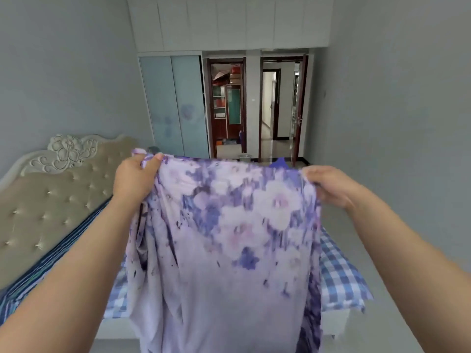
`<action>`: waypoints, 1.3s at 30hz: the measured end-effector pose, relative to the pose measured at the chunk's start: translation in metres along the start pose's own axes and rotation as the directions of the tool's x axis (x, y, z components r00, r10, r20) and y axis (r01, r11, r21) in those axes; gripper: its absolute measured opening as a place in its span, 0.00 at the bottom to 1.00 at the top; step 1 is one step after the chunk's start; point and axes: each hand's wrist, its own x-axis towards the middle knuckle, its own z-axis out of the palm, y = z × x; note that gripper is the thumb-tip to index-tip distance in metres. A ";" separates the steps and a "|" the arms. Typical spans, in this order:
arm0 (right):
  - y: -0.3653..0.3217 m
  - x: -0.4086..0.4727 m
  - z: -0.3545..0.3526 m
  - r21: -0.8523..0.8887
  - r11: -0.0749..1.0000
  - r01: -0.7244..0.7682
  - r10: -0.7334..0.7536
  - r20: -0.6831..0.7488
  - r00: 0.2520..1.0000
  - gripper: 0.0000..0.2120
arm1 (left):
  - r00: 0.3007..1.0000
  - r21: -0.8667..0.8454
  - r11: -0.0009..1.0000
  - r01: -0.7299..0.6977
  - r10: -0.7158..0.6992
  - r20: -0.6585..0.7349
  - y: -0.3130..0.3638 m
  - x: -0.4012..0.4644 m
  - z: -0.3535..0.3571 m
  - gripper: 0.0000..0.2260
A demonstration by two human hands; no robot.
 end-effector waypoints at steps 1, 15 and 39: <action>-0.005 0.007 -0.008 -0.211 0.977 0.021 -0.078 -0.270 0.960 0.10 | 0.994 0.058 0.998 0.026 -0.032 0.106 -0.006 -0.002 0.004 0.15; 0.044 0.050 0.090 -0.548 0.807 -0.222 0.069 -0.285 0.956 0.09 | 0.848 -0.058 0.863 0.502 -0.478 0.229 -0.061 -0.022 0.076 0.08; 0.082 -0.015 0.120 -0.570 0.812 0.127 0.094 0.343 0.935 0.06 | 0.574 -0.368 0.924 0.101 0.247 0.780 0.036 -0.065 0.047 0.08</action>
